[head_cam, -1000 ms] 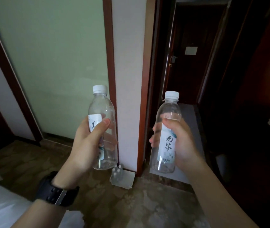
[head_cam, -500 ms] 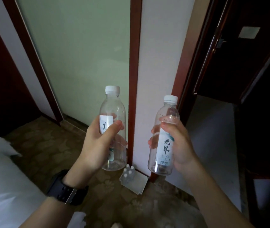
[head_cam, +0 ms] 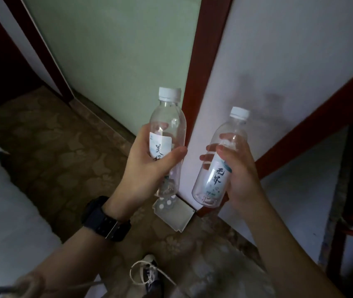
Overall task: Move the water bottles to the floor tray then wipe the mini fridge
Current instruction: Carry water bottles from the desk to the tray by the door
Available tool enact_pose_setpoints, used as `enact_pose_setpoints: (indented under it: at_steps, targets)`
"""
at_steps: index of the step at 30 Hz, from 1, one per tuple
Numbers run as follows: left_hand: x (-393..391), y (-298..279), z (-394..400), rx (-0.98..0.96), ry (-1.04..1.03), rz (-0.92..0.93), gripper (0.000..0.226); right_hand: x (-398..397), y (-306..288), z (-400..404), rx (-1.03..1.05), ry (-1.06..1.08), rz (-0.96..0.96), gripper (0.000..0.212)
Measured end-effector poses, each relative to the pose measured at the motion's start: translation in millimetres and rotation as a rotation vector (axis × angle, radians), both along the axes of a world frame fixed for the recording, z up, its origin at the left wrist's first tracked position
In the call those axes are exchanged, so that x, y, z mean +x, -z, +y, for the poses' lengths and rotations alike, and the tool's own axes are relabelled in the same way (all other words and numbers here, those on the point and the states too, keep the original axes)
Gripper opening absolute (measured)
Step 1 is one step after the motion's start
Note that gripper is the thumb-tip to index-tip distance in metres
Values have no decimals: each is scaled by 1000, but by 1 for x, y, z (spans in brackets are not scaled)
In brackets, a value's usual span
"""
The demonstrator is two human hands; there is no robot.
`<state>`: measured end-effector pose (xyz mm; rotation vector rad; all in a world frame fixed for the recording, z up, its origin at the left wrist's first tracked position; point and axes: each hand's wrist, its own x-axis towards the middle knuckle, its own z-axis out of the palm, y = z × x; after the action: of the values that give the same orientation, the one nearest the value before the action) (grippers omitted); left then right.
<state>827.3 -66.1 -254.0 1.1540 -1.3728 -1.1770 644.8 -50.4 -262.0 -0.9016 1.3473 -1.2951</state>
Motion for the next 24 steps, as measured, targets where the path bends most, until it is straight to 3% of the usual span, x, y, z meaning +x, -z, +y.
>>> enact_pose_setpoints:
  at_steps: [4, 8, 17, 24]
  targets:
    - [-9, 78, -39, 70, -58, 47, 56, -15, 76, -48, 44, -79, 126, 43]
    - [-12, 180, -48, 208, -164, 21, 66, -32, 170, -76, 139, -159, 121, 54]
    - [-51, 481, -16, 554, -363, 27, 64, -75, 448, -88, 283, -263, 173, 65]
    - [-100, 712, -9, 669, -413, 20, 62, -95, 677, -81, 356, -330, 316, 52]
